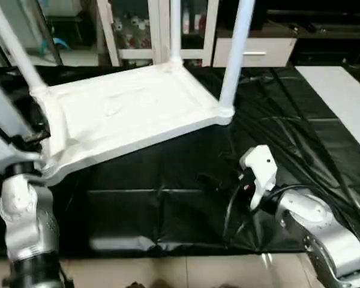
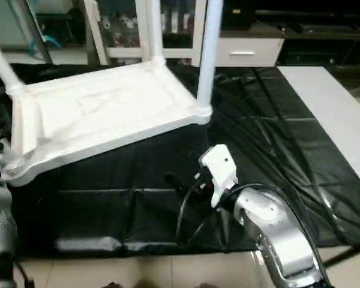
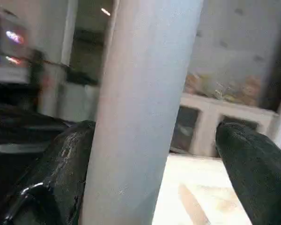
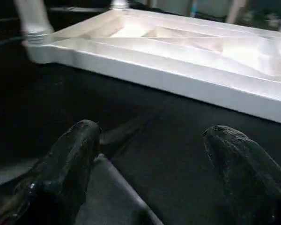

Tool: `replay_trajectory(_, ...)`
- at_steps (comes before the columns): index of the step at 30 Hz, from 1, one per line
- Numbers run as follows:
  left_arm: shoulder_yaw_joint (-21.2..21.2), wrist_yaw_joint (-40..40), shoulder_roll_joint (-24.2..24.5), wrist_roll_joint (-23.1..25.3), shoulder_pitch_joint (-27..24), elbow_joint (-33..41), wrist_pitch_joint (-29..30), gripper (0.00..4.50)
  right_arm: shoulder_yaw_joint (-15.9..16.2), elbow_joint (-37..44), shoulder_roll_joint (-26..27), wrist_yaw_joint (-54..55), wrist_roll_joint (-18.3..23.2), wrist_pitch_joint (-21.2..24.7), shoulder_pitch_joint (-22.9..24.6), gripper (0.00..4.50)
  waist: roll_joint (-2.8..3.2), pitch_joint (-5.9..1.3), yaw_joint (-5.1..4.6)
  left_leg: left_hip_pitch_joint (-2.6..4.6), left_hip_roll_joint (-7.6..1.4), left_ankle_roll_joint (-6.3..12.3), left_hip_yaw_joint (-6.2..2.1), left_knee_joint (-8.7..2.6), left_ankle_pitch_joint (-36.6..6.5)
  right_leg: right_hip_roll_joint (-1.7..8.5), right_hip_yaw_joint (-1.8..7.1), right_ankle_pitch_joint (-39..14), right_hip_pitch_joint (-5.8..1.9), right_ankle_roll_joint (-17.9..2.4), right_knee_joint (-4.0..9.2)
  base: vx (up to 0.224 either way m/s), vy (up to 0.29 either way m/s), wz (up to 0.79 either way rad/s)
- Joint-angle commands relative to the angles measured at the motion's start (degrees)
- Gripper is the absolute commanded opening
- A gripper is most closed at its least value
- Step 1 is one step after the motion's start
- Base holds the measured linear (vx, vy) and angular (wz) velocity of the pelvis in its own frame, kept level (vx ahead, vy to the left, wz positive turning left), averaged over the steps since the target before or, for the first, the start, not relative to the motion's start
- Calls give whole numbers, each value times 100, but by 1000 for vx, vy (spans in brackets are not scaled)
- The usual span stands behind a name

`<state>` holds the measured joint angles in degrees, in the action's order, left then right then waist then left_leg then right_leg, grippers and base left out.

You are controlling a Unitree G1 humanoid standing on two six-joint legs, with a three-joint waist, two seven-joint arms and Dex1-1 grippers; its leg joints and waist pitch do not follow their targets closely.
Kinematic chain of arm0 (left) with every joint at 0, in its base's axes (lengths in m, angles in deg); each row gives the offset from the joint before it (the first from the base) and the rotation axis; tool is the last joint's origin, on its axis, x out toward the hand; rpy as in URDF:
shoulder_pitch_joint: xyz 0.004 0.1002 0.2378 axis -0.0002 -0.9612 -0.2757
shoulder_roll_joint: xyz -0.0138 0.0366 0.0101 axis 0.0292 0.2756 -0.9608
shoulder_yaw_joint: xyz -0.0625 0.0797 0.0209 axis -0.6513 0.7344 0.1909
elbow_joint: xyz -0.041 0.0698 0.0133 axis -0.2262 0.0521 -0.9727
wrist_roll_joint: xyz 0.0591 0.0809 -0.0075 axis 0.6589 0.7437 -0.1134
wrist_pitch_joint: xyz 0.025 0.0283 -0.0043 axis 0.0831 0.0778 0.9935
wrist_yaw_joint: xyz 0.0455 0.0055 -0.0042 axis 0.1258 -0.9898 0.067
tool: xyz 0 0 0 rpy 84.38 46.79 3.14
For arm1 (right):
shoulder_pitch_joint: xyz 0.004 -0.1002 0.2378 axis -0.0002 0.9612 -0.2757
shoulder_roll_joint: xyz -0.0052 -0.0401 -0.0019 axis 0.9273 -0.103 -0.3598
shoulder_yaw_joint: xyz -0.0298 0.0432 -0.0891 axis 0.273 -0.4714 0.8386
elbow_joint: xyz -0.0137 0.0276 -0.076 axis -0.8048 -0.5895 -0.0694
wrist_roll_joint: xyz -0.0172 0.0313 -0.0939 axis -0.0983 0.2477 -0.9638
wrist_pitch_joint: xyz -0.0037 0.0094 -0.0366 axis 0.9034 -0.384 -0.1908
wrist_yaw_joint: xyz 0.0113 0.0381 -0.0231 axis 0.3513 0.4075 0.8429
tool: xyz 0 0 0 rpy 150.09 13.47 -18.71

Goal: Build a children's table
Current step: Rotate leg to tighten, then rotate table base

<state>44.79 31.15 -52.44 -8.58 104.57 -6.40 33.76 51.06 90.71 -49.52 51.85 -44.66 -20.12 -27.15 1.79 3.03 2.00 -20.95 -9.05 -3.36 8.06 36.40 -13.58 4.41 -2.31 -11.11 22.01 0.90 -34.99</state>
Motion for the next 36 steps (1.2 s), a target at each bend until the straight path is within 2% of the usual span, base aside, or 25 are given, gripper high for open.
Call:
replay_trajectory(1, 375, -698, 33, -326, 25, -175, 522, 446, 66, 94, -111, -185, 78, -53, -34, 391, 59, -295, -8, 90, -315, -60, -52, -590, -1285, 318, 253, -863, -142, -1267, 385, 0, 0, 0)
replay_trajectory(2, 585, -1359, 187, -605, -11, -157, 918, 446, 83, 170, -223, -364, 148, -38, 18, 391, 58, -293, 18, 105, -325, -87, -35, -603, -1378, 308, 255, -978, -125, -1245, 380, 0, 0, 0)
replay_trajectory(3, 585, -1359, 187, -605, -11, -157, 918, 446, 83, 170, -223, -364, 148, -38, 18, 391, 61, -290, 36, 115, -331, -104, -24, -609, -1425, 311, 262, -1032, -113, -1230, 384, 0, 0, 0)
replay_trajectory(4, 741, -1723, 298, -745, -74, -92, 1189, 446, 92, 215, -289, -472, 196, -23, 55, 391, 104, -285, 50, 117, -343, -139, -17, -623, -1475, 306, 262, -1066, -103, -1206, 381, 0, 0, 0)
replay_trajectory(8, 1464, -3120, 781, -1220, -418, 445, 2137, 446, 132, 481, -661, -1020, 430, 58, 277, 391, 98, -296, 92, 106, -366, -147, 14, -652, -1444, 318, 263, -938, -128, -1156, 368, 0, 0, 0)
replay_trajectory(9, 1464, -3120, 781, -1220, -418, 445, 2137, 446, 132, 481, -661, -1020, 430, 58, 277, 391, 100, -300, 98, 102, -371, -132, 19, -649, -1401, 321, 262, -874, -131, -1174, 359, 0, 0, 0)
replay_trajectory(11, 1918, -3731, 982, -1442, -506, 817, 2697, 446, 99, 503, -752, -1099, 423, 41, 352, 391, 103, -299, 75, 78, -370, -82, 43, -653, -1332, 333, 254, -843, -148, -1234, 355, 0, 0, 0)
replay_trajectory(13, 2163, -3962, 1033, -1521, -493, 989, 2937, 446, 64, 458, -737, -1046, 381, 7, 348, 391, 101, -295, 59, 77, -368, -97, 53, -655, -1350, 338, 253, -923, -147, -1273, 357, 0, 0, 0)
replay_trajectory(14, 2563, -4220, 1012, -1545, -395, 1184, 3149, 446, -11, 380, -673, -920, 338, -24, 316, 391, 83, -291, 41, 76, -370, -76, 60, -657, -1318, 339, 257, -934, -150, -1276, 371, 0, 0, 0)
replay_trajectory(15, 2563, -4220, 1012, -1545, -395, 1184, 3149, 446, -11, 380, -673, -920, 338, -24, 316, 391, 86, -296, 36, 71, -366, -68, 64, -649, -1272, 337, 256, -911, -155, -1292, 363, 0, 0, 0)
replay_trajectory(17, 2910, -4344, 847, -1513, -191, 1244, 3247, 446, -58, 356, -668, -887, 365, -14, 287, 391, 89, -298, 22, 70, -363, -35, 78, -635, -1144, 342, 261, -855, -165, -1321, 372, 0, 0, 0)
replay_trajectory(18, 3248, -4346, 492, -1270, 137, 1057, 3100, 446, -86, 379, -705, -894, 393, 6, 288, 391, 79, -312, 11, 57, -364, 6, 82, -614, -989, 344, 259, -695, -191, -1364, 361, 0, 0, 0)
replay_trajectory(19, 3254, -4345, 482, -1263, 145, 1050, 3095, 446, -87, 380, -706, -895, 394, 6, 288, 391, 79, -312, 11, 57, -364, 6, 82, -614, -989, 344, 259, -695, -191, -1364, 361, 0, 0, 0)
replay_trajectory(20, 3469, -4217, 70, -904, 504, 653, 2789, 446, -106, 409, -747, -911, 399, 21, 311, 391, 54, -314, 0, 56, -356, 90, 99, -589, -854, 335, 260, -602, -198, -1383, 394, 0, 0, 0)
replay_trajectory(21, 3502, -4165, -27, -806, 590, 536, 2698, 446, -108, 415, -757, -914, 396, 22, 318, 391, 62, -331, 19, 81, -355, 97, 102, -571, -829, 340, 257, -555, -197, -1393, 383, 0, 0, 0)
replay_trajectory(22, 3595, -4069, -220, -628, 800, 269, 2539, 446, -114, 427, -781, -924, 387, 26, 334, 391, 68, -327, -11, 25, -359, 151, 89, -572, -729, 356, 255, -428, -242, -1426, 369, 0, 0, 0)
replay_trajectory(24, 3688, -3857, -435, -388, 1081, -111, 2350, 446, -124, 441, -804, -915, 366, 32, 346, 391, 11, -339, -40, 4, -343, 241, 88, -552, -668, 360, 251, -346, -268, -1422, 374, 0, 0, 0)
replay_trajectory(25, 3721, -3652, -527, -201, 1229, -347, 2199, 446, -129, 458, -815, -900, 347, 35, 356, 391, 7, -337, -48, -5, -338, 272, 86, -550, -678, 362, 249, -398, -279, -1406, 382, 0, 0, 0)
replay_trajectory(26, 3769, -3417, -594, 57, 1427, -686, 1999, 446, -164, 512, -829, -858, 340, 54, 386, 391, 45, -340, -96, 1, -337, 307, 82, -533, -769, 363, 243, -548, -277, -1385, 416, 0, 0, 0)
replay_trajectory(27, 3862, -3289, -536, 262, 1537, -886, 1878, 446, -202, 559, -846, -830, 348, 65, 423, 391, 94, -348, -101, 2, -336, 306, 71, -532, -775, 368, 241, -564, -287, -1393, 401, 0, 0, 0)
replay_trajectory(28, 3862, -3289, -536, 262, 1537, -886, 1878, 446, -202, 559, -846, -830, 348, 65, 423, 391, 47, -350, -129, -9, -326, 346, 74, -530, -811, 354, 238, -683, -289, -1336, 426, 0, 0, 0)
replay_trajectory(29, 3966, -3291, -423, 389, 1583, -979, 1840, 446, -239, 595, -863, -813, 359, 67, 471, 391, 80, -351, -155, -15, -330, 375, 70, -530, -782, 360, 233, -734, -290, -1341, 433, 0, 0, 0)
replay_trajectory(31, 4055, -3465, -307, 462, 1596, -1037, 1849, 446, -271, 618, -878, -804, 365, 62, 528, 391, 91, -356, -175, -20, -334, 436, 68, -528, -724, 355, 230, -791, -281, -1346, 434, 0, 0, 0)
replay_trajectory(33, 4400, -4376, 118, 629, 1504, -985, 1955, 446, -321, 700, -929, -794, 387, 101, 654, 391, 110, -359, -177, -6, -340, 463, 67, -546, -698, 353, 228, -883, -265, -1353, 437, 0, 0, 0)
replay_trajectory(36, 4619, -4859, 489, 843, 1528, -1198, 1961, 446, -323, 749, -991, -822, 403, 114, 722, 391, 151, -350, -189, 34, -357, 429, 77, -558, -785, 343, 226, -829, -226, -1452, 427, 0, 0, 0)
